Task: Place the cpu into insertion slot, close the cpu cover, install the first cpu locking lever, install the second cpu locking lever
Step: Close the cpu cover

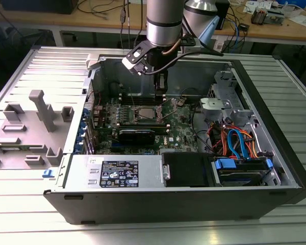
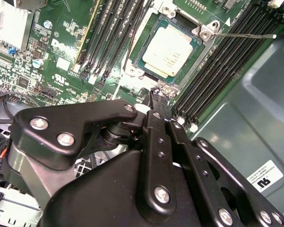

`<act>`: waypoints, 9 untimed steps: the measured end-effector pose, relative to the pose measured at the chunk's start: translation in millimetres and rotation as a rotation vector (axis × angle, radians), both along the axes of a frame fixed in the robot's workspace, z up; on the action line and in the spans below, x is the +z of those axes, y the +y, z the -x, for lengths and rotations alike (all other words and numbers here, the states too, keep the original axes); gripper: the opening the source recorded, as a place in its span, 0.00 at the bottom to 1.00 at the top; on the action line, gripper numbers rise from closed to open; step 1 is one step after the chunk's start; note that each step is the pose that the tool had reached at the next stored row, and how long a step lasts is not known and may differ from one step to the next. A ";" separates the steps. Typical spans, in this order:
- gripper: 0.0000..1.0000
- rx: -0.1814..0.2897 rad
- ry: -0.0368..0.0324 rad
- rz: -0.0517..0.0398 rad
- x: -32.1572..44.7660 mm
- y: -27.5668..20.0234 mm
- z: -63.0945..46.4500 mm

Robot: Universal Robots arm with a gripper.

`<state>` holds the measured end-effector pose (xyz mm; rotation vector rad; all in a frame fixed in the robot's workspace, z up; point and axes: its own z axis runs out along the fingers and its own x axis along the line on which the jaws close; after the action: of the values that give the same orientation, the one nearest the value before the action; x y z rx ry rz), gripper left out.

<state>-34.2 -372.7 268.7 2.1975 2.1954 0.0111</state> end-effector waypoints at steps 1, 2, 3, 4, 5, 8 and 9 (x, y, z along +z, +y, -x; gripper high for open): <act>0.11 0.000 -0.0001 0.0000 0.0 0.0 -0.3; 0.11 0.000 0.0000 0.0001 0.0 0.0 -0.7; 0.11 0.000 0.0000 0.0000 0.0 0.0 -1.2; 0.11 0.000 0.0000 0.0000 0.0 0.0 -1.5; 0.11 0.000 -0.0001 0.0000 0.0 0.0 -1.9; 0.11 0.000 -0.0001 0.0000 0.0 0.0 -3.2; 0.11 0.000 0.0000 0.0000 0.0 0.0 -3.5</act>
<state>-30.7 -372.7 268.7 2.1975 2.1954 0.0111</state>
